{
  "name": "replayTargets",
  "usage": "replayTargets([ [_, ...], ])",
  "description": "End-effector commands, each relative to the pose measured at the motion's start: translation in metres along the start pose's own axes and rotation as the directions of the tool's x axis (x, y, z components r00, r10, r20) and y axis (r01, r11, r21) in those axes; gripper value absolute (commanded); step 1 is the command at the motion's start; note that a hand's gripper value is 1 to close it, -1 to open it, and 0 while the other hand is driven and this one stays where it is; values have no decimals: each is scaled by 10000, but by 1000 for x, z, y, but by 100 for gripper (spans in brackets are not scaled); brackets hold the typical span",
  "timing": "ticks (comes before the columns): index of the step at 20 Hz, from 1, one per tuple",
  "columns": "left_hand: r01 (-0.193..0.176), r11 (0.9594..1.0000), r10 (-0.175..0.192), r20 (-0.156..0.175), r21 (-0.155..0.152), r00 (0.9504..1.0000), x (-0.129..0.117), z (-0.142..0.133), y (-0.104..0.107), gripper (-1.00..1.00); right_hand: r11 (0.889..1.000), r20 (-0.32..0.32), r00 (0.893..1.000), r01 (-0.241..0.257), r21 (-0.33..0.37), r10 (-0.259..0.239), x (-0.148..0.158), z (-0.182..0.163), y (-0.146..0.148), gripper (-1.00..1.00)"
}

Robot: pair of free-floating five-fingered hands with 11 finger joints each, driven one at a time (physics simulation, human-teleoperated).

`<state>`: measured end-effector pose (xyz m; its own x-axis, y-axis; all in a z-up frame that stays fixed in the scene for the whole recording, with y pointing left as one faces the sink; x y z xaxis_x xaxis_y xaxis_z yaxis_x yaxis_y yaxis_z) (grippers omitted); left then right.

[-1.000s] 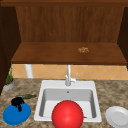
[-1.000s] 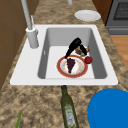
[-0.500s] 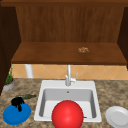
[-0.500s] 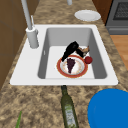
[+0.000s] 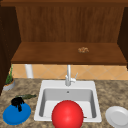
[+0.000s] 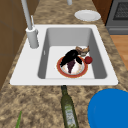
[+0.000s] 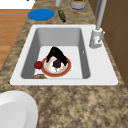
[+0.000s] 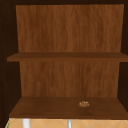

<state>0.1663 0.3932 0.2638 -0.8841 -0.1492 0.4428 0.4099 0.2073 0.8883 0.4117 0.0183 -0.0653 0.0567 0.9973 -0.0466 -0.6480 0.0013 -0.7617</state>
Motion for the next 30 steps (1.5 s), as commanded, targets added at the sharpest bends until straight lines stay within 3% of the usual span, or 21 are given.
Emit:
replayTargets([
  [1, 0, 10000, 0, 0, 0, 10000, 0, 0, 0, 0, 9998, 36, 9998, -191, -103, 191, -3, -21, 7, -100],
  [9, 0, 10000, 0, 0, 0, 10000, 0, 0, 0, 0, 9962, 496, 9985, 275, -824, -234, -11, -37, 23, -100],
  [13, 0, 10000, 0, 0, 0, 10000, 0, 0, 0, 0, 9952, 282, 9996, 80, -977, -53, -2, -27, 34, -100],
  [14, 0, 10000, 0, 0, 0, 10000, 0, 0, 0, 0, 9938, 191, 9998, -23, -1109, 44, 3, -22, 37, 100],
  [15, 0, 10000, 0, 0, 0, 10000, 0, 0, 0, 0, 9878, 102, 9995, -264, -1536, 283, 6, -15, 38, 100],
  [16, 0, 10000, 0, 0, 0, 10000, 0, 0, 0, 0, 9825, 37, 9998, -171, -1854, 181, 5, -8, 37, 100],
  [23, 0, 10000, 0, 0, 0, 10000, 0, 0, 0, 0, 9619, -101, 9999, -85, -2734, 60, -1, 6, 35, 100],
  [25, 0, 10000, 0, 0, 0, 10000, 0, 0, 0, 0, 9631, -240, 9996, -202, -2686, 143, 5, 4, 32, 100],
  [30, 0, 10000, 0, 0, 0, 10000, 0, 0, 0, 0, 9742, -233, 9996, -186, -2247, 137, -10, 35, 5, 100],
])
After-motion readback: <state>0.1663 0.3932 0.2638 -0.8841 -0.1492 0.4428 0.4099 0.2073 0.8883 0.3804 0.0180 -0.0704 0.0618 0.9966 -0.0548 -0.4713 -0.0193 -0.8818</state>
